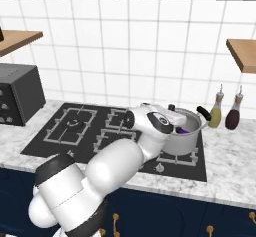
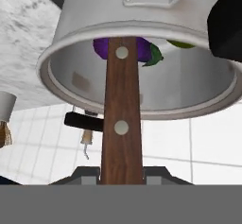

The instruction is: Put the eggplant and lime in the pot. Retrieve the spatula and lightly stir the vegetables in the pot.

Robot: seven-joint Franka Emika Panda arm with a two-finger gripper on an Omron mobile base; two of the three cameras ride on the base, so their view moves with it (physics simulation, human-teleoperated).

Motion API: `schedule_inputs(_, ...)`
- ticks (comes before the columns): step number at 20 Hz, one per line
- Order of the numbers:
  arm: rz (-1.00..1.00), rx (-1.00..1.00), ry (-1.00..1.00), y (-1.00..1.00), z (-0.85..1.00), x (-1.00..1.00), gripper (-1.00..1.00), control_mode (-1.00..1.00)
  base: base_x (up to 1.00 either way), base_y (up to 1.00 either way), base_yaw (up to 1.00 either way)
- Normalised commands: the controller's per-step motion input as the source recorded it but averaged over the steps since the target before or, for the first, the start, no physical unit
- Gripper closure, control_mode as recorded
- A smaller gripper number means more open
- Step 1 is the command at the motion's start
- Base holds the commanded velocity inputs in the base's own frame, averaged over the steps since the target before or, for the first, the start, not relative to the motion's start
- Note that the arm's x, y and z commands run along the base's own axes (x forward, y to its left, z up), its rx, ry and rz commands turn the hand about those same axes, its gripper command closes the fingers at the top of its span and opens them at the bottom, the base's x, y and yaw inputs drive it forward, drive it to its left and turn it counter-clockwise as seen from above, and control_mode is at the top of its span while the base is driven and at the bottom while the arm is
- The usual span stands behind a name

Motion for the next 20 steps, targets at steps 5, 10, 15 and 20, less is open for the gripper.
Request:
schedule_inputs(5, 0.00, 0.02, 0.02, -0.12, -0.09, 0.00, 1.00, -1.00, 0.00, 0.00, 0.00)
schedule_inputs(10, 0.00, 0.04, -0.10, -0.06, -0.76, 0.02, 1.00, -1.00, 0.00, 0.00, 0.00)
schedule_inputs(15, 0.01, 0.01, -0.21, 0.09, -0.97, 0.02, 1.00, -1.00, 0.00, 0.00, 0.00)
schedule_inputs(20, 0.03, -0.05, -0.35, 0.01, -0.81, 0.13, 1.00, -1.00, 0.00, 0.00, 0.00)
